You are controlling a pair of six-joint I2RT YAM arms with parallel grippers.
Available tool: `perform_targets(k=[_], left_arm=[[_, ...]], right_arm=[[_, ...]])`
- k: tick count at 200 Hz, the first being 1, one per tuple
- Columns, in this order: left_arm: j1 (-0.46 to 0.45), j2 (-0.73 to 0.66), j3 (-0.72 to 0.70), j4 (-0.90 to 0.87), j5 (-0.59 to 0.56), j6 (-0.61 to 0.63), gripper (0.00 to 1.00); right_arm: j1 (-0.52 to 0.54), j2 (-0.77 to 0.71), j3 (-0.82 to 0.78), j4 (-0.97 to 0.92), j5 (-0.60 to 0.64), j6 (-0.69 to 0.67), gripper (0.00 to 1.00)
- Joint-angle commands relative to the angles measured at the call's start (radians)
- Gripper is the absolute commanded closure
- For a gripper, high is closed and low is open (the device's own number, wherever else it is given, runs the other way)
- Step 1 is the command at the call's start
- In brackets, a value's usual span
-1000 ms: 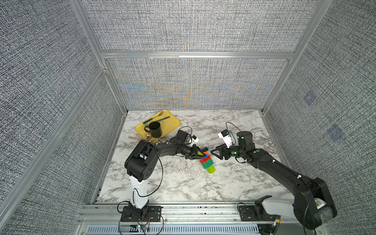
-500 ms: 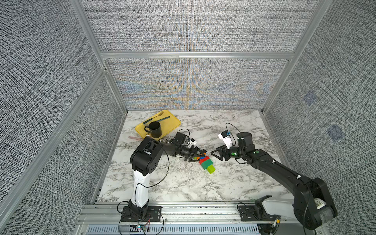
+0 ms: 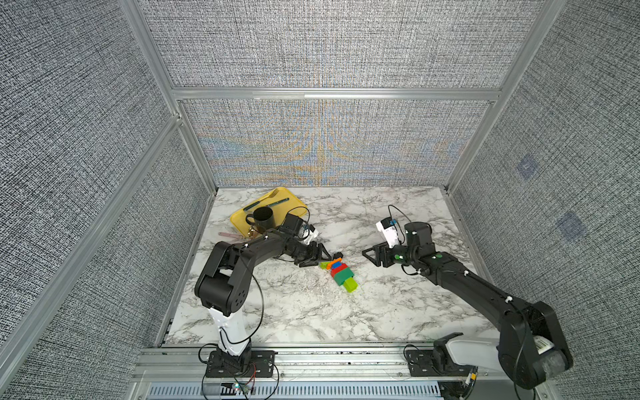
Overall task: Assemble a carrot with lego
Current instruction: Adjust the lego brick at the center of the board, then reset both arms
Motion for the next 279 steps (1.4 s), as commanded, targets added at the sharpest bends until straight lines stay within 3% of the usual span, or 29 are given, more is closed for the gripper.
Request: perform_targets(k=[1,35,62,73,93,112,131,152,161,187,213,228,242,248,279], left_arm=[[0.0,-0.089,0.009,-0.127,-0.281,0.141,0.27],[0.001,-0.266,-0.035,-0.118,-0.661,0.216,0.26],[0.002,-0.46,-0.169,0.036,-1.023,0.258,0.25],[0.007,-0.529,-0.254,0.138,-1.15,0.277,0.18],[0.029,-0.601,-0.397,0.338,-1.276,0.363,0.0],[0.081,-0.592,-0.496,0.507,-1.266,0.447,0.0],[0.167,-0.537,-0.56,0.66,-1.133,0.499,0.0],[0.226,-0.461,-0.675,0.961,-1.021,0.532,0.0],[0.241,-0.426,-0.704,1.079,-1.027,0.516,0.0],[0.29,-0.337,-0.694,1.142,-0.915,0.478,0.0],[0.337,-0.294,-0.681,1.134,-0.837,0.451,0.0],[0.354,-0.267,-0.694,1.199,-0.823,0.433,0.0],[0.356,-0.29,-0.679,1.13,-0.821,0.438,0.0],[0.356,-0.283,-0.689,1.163,-0.824,0.436,0.0],[0.355,-0.289,-0.681,1.139,-0.817,0.441,0.0]], right_arm=[[-0.01,-0.018,-0.001,0.058,0.226,0.017,0.32],[-0.03,-0.049,-0.038,0.164,0.511,0.012,0.29],[-0.054,-0.085,-0.139,0.358,0.722,-0.032,0.24],[-0.074,-0.082,-0.193,0.454,0.782,-0.052,0.21],[-0.142,-0.048,-0.299,0.637,0.787,-0.058,0.16],[-0.181,0.0,-0.36,0.754,0.802,-0.075,0.14],[-0.204,0.056,-0.416,0.887,0.773,-0.116,0.14],[-0.208,0.106,-0.45,0.995,0.756,-0.146,0.13],[-0.208,0.098,-0.474,1.045,0.741,-0.177,0.13],[-0.237,0.116,-0.58,1.268,0.714,-0.198,0.13],[-0.26,0.254,-0.596,1.439,0.667,-0.189,0.13],[-0.279,0.221,-0.536,1.27,0.633,-0.174,0.12],[-0.288,0.238,-0.549,1.327,0.618,-0.169,0.12],[-0.288,0.224,-0.541,1.287,0.619,-0.168,0.01],[-0.292,0.231,-0.536,1.29,0.612,-0.167,0.01]])
